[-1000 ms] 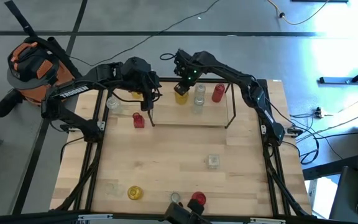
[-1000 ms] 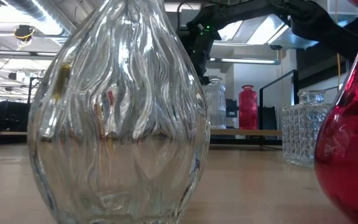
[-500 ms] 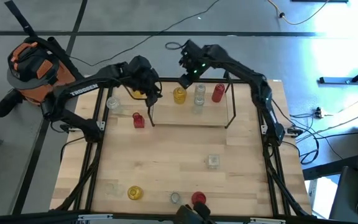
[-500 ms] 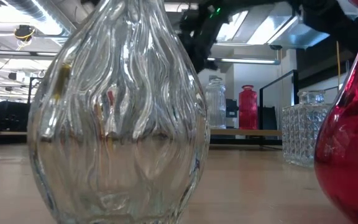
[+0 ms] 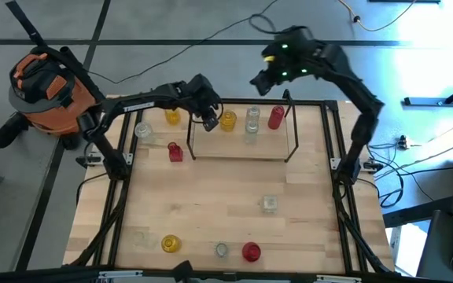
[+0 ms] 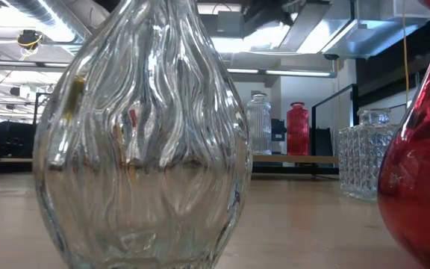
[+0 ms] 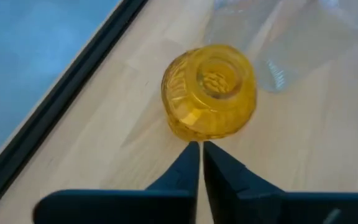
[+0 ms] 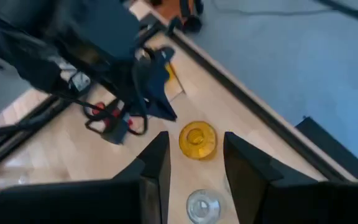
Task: Sort vases onto shelf
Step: Put the yellow vase on the shelf
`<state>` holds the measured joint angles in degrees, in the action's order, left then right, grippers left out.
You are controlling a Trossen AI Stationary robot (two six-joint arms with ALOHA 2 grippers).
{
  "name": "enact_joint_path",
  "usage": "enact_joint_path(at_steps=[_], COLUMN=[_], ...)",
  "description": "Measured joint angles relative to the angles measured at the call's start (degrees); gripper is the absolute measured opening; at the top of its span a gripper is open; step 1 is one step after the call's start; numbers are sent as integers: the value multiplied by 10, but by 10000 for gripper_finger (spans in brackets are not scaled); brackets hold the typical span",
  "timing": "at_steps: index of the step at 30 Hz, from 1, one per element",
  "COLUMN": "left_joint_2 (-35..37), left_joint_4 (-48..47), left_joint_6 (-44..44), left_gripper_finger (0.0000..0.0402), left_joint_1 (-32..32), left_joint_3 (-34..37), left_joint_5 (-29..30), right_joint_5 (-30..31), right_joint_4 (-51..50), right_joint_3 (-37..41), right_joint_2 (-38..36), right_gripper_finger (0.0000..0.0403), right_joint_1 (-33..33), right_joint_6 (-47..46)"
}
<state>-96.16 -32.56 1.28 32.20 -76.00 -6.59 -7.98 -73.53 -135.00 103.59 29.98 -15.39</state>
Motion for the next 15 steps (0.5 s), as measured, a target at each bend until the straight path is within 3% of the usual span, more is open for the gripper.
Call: enact_joint_path(at_steps=[4, 8, 15], left_joint_2=[-16, -20, -22], left_joint_4=[4, 15, 27], left_joint_6=[-4, -4, 16], left_gripper_finger=[6, 2, 1], left_joint_1=[0, 0, 0], left_joint_3=[-6, -7, -5], left_joint_5=[-4, -43, -99], right_joint_5=[32, 58, 64], right_joint_4=[-6, -18, -25], right_joint_3=[0, 0, 4], right_joint_2=[-34, -50, -51], right_gripper_finger=[111, 111, 111], right_joint_1=[0, 0, 0], right_joint_6=[-12, -12, -12])
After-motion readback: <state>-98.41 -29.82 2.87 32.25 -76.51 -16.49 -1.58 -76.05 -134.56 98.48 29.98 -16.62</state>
